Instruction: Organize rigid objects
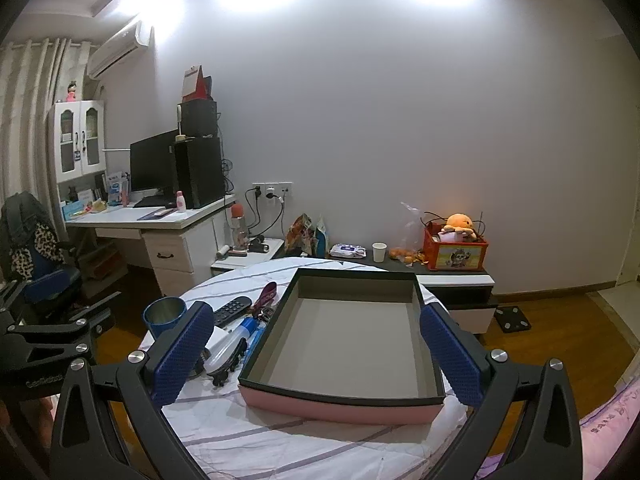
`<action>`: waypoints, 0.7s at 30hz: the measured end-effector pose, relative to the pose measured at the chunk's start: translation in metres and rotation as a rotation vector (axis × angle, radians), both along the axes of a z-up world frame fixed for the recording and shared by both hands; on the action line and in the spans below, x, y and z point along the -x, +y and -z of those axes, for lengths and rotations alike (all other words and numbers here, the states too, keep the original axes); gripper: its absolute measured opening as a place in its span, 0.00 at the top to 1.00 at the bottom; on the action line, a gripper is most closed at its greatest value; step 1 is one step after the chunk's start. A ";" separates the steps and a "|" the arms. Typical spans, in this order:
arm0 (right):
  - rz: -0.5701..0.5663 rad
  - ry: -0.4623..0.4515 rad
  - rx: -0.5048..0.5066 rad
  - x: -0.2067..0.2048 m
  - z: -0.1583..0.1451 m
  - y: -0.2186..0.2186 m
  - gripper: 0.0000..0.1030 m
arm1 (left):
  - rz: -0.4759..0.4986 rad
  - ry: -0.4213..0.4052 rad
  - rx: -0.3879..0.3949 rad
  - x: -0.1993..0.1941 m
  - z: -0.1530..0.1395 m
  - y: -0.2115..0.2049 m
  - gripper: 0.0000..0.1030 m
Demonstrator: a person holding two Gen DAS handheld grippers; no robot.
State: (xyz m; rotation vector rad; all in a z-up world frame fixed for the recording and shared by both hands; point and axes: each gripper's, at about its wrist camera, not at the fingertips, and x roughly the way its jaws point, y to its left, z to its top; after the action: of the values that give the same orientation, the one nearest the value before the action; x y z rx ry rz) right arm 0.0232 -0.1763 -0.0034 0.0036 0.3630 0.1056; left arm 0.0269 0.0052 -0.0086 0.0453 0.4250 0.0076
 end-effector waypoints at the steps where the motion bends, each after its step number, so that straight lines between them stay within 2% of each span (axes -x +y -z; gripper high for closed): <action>1: 0.003 0.001 0.001 0.000 0.000 0.000 0.00 | -0.006 0.003 -0.006 -0.001 0.001 -0.001 0.00; 9: 0.046 0.024 0.020 0.001 0.001 -0.003 0.00 | -0.007 0.022 -0.007 -0.003 0.004 -0.002 0.00; 21: 0.067 0.129 -0.011 -0.007 0.021 -0.013 0.00 | 0.021 0.126 -0.034 -0.018 0.029 -0.018 0.00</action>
State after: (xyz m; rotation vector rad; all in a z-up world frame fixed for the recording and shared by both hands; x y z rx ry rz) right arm 0.0297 -0.1889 -0.0244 0.0340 0.4907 0.0412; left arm 0.0448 -0.0129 -0.0376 0.0843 0.5508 -0.0082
